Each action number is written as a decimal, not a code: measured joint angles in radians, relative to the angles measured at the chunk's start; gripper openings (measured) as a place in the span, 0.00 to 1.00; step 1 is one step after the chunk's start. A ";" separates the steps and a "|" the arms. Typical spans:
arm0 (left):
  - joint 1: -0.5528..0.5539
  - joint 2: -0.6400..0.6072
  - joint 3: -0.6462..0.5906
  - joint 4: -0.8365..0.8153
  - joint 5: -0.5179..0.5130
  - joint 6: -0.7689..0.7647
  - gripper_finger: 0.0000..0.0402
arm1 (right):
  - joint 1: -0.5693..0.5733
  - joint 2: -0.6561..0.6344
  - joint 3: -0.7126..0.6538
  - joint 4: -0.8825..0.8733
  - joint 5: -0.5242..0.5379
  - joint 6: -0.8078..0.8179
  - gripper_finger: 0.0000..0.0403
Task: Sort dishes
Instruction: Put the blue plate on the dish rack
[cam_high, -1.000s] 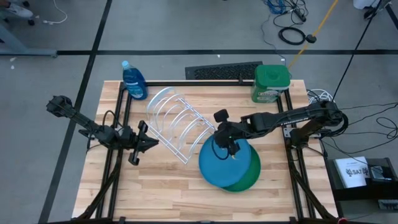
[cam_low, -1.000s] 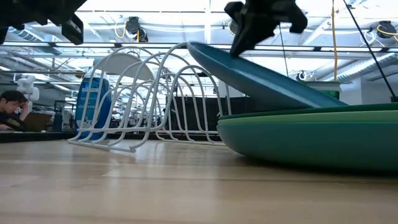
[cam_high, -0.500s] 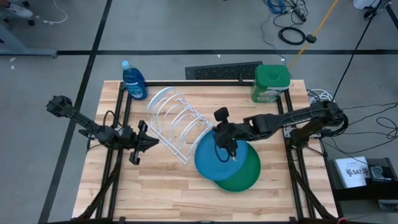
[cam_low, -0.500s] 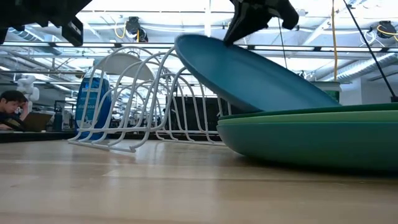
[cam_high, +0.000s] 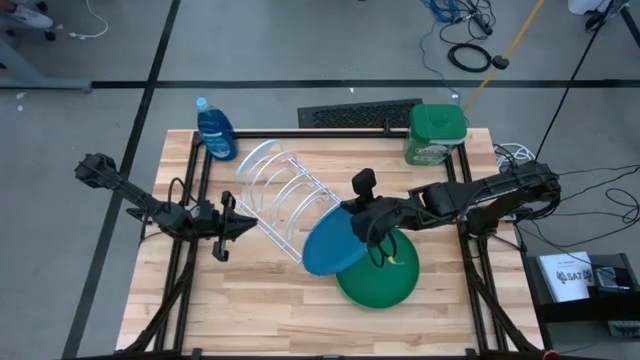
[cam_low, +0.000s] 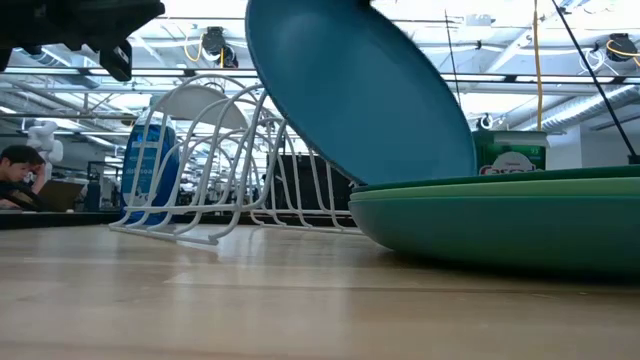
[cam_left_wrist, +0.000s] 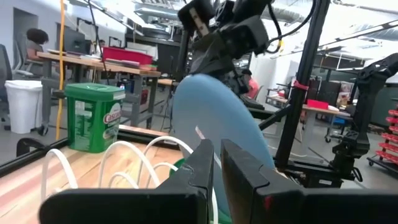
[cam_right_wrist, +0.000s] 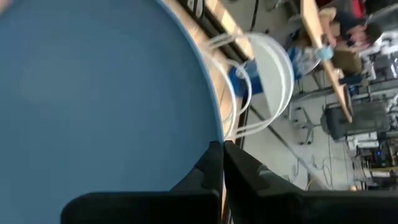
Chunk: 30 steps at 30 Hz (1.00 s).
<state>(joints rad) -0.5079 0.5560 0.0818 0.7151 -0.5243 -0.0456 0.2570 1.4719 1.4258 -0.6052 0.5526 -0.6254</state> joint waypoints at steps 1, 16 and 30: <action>0.000 0.000 0.000 0.000 0.000 0.000 0.08 | 0.005 0.000 0.011 -0.001 0.000 0.000 0.00; 0.000 0.000 0.000 -0.043 0.000 -0.051 0.08 | 0.018 0.001 0.063 -0.101 -0.023 0.071 0.00; 0.000 0.000 0.000 -0.043 -0.003 -0.051 0.08 | -0.035 0.096 -0.026 -0.313 -0.427 0.579 0.26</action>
<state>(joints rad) -0.5083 0.5560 0.0818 0.6719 -0.5269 -0.0971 0.2218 1.5678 1.4000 -0.9178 0.1256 -0.0466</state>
